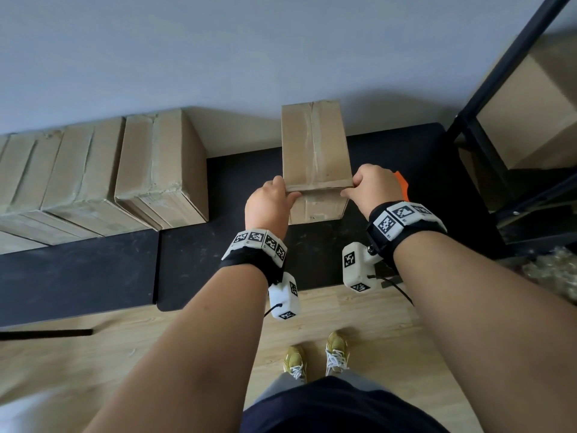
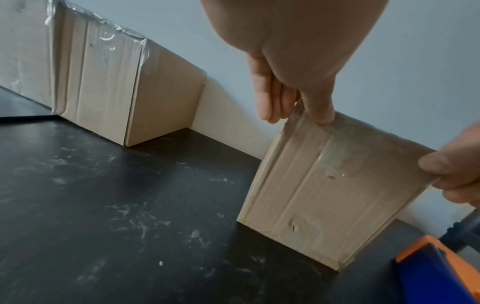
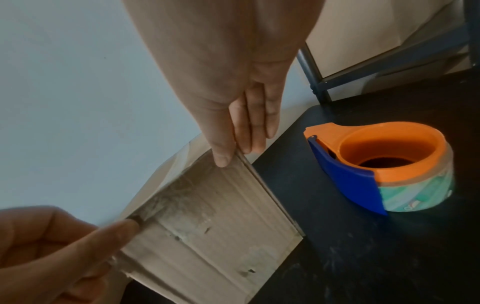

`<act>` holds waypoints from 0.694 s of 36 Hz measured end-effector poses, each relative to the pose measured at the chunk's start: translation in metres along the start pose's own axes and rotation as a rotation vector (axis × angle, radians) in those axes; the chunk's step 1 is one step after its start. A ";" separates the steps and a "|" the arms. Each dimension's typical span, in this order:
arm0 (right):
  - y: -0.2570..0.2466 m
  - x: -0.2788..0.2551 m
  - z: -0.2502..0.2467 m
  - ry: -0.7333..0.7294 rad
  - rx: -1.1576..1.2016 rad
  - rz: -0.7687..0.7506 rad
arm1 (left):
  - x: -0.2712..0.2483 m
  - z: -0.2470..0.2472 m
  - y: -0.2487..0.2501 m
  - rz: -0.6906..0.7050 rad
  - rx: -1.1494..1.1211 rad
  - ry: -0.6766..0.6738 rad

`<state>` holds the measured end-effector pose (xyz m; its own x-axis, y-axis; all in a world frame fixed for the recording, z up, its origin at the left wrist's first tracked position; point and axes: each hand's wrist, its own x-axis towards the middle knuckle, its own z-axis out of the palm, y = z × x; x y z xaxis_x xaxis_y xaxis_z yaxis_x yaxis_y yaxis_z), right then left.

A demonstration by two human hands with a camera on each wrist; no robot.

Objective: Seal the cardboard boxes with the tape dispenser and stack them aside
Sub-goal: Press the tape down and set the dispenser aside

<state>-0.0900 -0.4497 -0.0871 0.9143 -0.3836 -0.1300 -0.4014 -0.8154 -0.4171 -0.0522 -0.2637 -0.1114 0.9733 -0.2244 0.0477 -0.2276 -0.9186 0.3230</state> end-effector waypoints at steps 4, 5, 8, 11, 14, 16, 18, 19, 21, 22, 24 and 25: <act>0.000 0.005 0.003 0.034 -0.022 -0.001 | 0.002 0.003 0.003 0.011 0.034 -0.020; 0.000 0.005 0.003 0.042 -0.030 -0.001 | 0.002 0.004 0.003 0.006 0.031 -0.016; 0.002 0.008 0.006 0.048 -0.037 -0.005 | 0.000 0.007 0.005 -0.022 0.023 -0.003; 0.002 0.010 0.010 0.064 -0.015 -0.010 | 0.000 0.009 0.006 -0.043 -0.006 0.012; 0.002 0.010 0.017 0.073 0.033 0.007 | -0.001 0.010 0.005 -0.062 -0.076 0.031; -0.002 0.008 0.020 0.052 0.057 0.036 | -0.002 0.011 0.004 -0.082 -0.135 0.054; -0.006 0.006 0.021 0.039 0.054 0.063 | -0.004 0.013 0.004 -0.107 -0.172 0.079; -0.009 0.005 0.021 0.041 0.043 0.070 | -0.005 0.014 0.004 -0.117 -0.187 0.089; -0.012 0.005 0.022 0.046 0.019 0.077 | -0.005 0.014 0.004 -0.129 -0.206 0.091; -0.012 0.006 0.021 0.048 0.007 0.077 | -0.004 0.014 0.004 -0.132 -0.211 0.086; -0.013 0.008 0.020 0.053 -0.018 0.074 | -0.002 0.013 0.004 -0.129 -0.207 0.076; -0.013 0.009 0.019 0.054 -0.025 0.071 | 0.000 0.013 0.005 -0.129 -0.198 0.073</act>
<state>-0.0753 -0.4341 -0.1002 0.8793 -0.4636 -0.1093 -0.4673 -0.7955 -0.3857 -0.0537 -0.2723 -0.1224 0.9950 -0.0789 0.0605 -0.0987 -0.8547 0.5096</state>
